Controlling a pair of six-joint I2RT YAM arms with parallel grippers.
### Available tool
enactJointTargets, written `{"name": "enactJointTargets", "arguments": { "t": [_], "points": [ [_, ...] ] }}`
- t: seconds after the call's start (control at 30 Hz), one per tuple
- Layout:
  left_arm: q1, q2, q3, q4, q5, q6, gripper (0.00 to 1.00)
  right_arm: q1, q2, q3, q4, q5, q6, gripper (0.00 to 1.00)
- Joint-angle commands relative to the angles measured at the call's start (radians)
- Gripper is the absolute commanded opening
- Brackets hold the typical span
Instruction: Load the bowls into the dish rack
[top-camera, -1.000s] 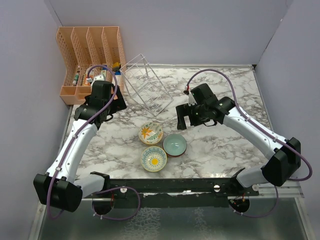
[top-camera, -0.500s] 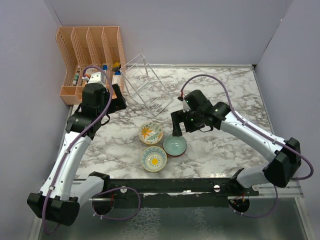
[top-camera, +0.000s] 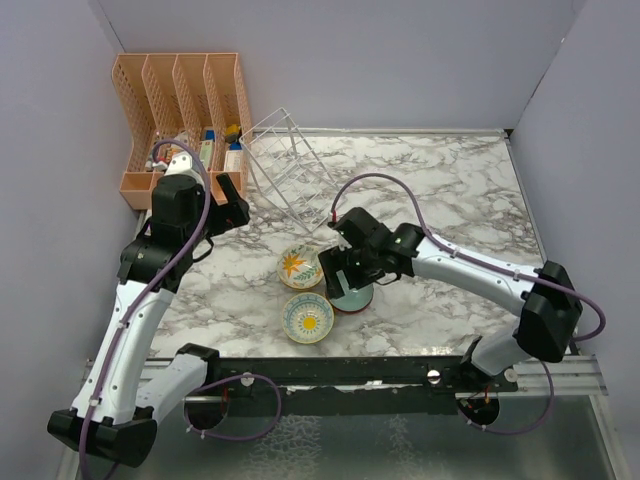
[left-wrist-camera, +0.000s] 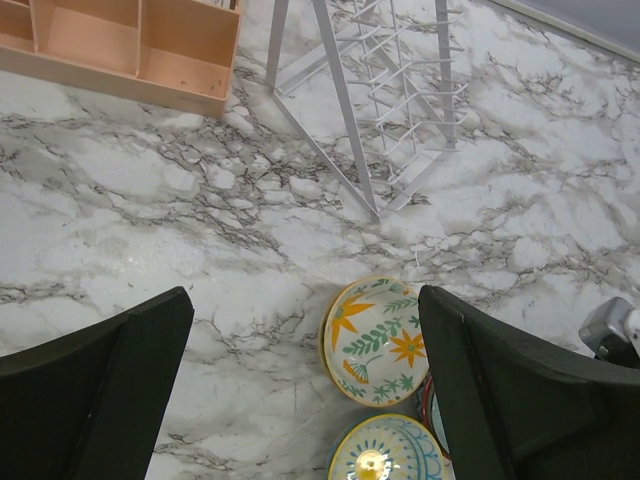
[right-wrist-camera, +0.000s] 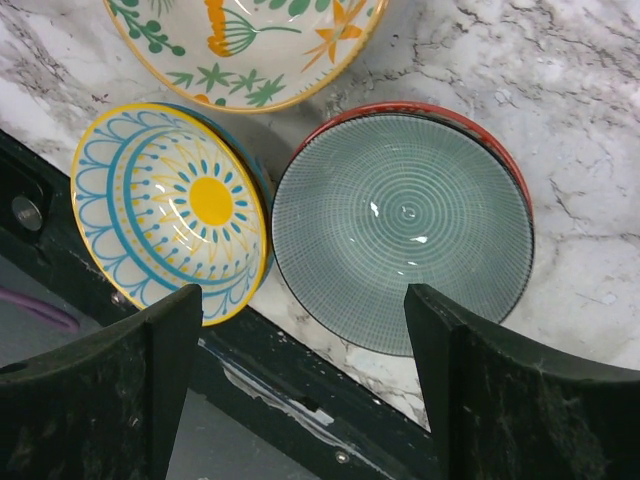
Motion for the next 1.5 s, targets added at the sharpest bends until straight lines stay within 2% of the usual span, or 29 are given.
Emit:
{"name": "enactJointTargets", "arguments": {
  "t": [0.0, 0.33, 0.57, 0.77, 1.07, 1.23, 1.47],
  "points": [
    [-0.004, -0.017, 0.017, -0.037, 0.038, -0.031, 0.99, 0.028, 0.057, 0.0, 0.071, -0.001, 0.031, 0.81],
    [-0.004, 0.009, 0.032, -0.056, 0.041, -0.028, 0.99, 0.046, 0.142, 0.009, 0.128, 0.038, 0.084, 0.71],
    [-0.004, 0.02, 0.058, -0.083, 0.043, -0.002, 0.99, 0.055, 0.19, 0.023, 0.155, 0.072, 0.147, 0.59],
    [-0.004, 0.02, 0.081, -0.104, 0.045, 0.021, 0.99, 0.06, 0.199, 0.014, 0.164, 0.117, 0.186, 0.37],
    [-0.004, 0.051, 0.092, -0.119, 0.073, 0.07, 0.99, 0.078, 0.217, 0.04, 0.144, 0.159, 0.205, 0.25],
    [-0.004, 0.052, 0.09, -0.116, 0.066, 0.084, 0.99, 0.089, 0.218, 0.092, 0.084, 0.189, 0.172, 0.01],
    [-0.004, 0.042, 0.078, -0.112, 0.056, 0.086, 0.99, 0.094, 0.174, 0.169, -0.026, 0.244, 0.133, 0.01]
  ]
}}
